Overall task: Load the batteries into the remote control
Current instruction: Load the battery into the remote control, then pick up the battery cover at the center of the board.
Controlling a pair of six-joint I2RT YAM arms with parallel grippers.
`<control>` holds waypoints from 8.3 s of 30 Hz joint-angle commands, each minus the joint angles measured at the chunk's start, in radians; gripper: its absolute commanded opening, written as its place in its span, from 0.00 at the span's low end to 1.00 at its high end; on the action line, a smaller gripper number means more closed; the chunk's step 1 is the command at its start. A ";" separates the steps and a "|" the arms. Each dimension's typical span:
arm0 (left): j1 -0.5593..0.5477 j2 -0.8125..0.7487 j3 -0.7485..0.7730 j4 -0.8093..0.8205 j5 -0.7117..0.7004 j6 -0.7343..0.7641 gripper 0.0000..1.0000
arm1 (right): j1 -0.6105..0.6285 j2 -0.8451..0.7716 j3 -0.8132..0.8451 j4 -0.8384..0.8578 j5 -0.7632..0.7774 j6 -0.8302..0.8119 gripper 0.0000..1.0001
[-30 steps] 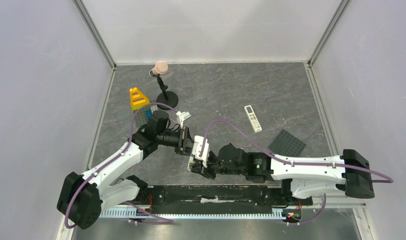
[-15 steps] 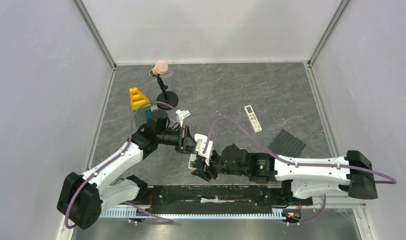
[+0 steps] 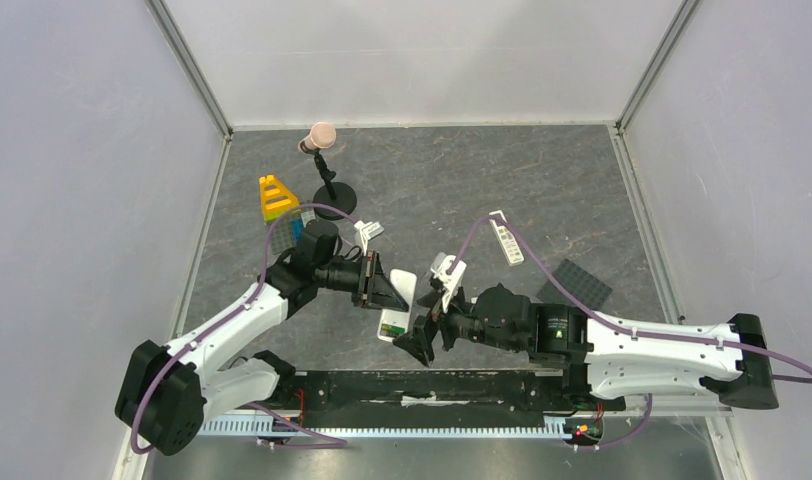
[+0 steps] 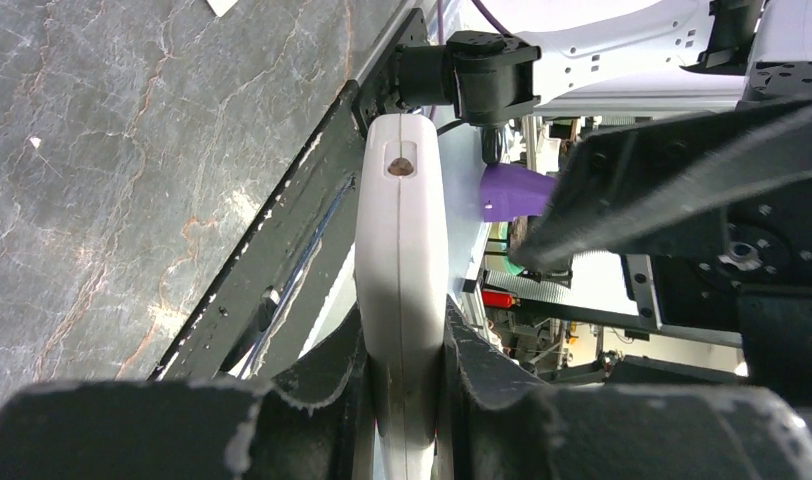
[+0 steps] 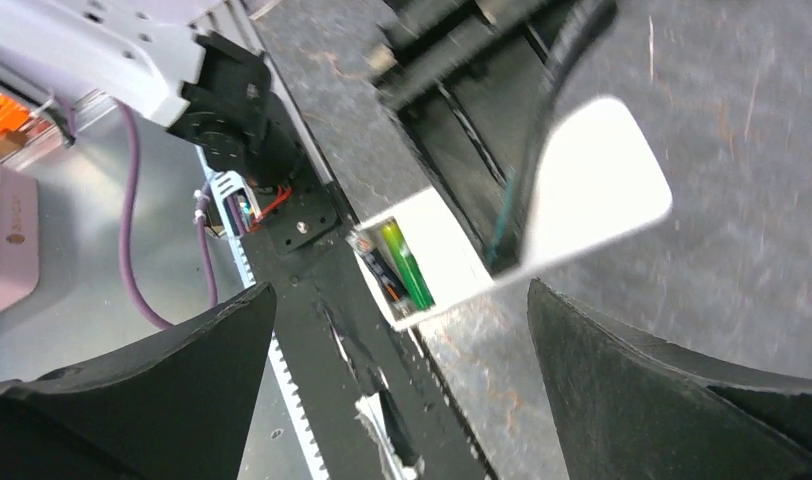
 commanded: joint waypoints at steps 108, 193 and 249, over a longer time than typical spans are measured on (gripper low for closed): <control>-0.002 -0.044 -0.003 0.241 0.098 -0.298 0.02 | -0.101 0.057 -0.380 0.774 -0.062 0.816 0.72; -0.001 -0.603 -0.011 -0.019 -0.417 -0.306 0.55 | -0.194 0.236 -0.363 1.115 -0.315 1.105 0.00; 0.047 -0.396 -0.006 -0.191 -0.623 -0.125 0.02 | -0.486 0.128 -0.207 -0.479 0.521 0.515 0.25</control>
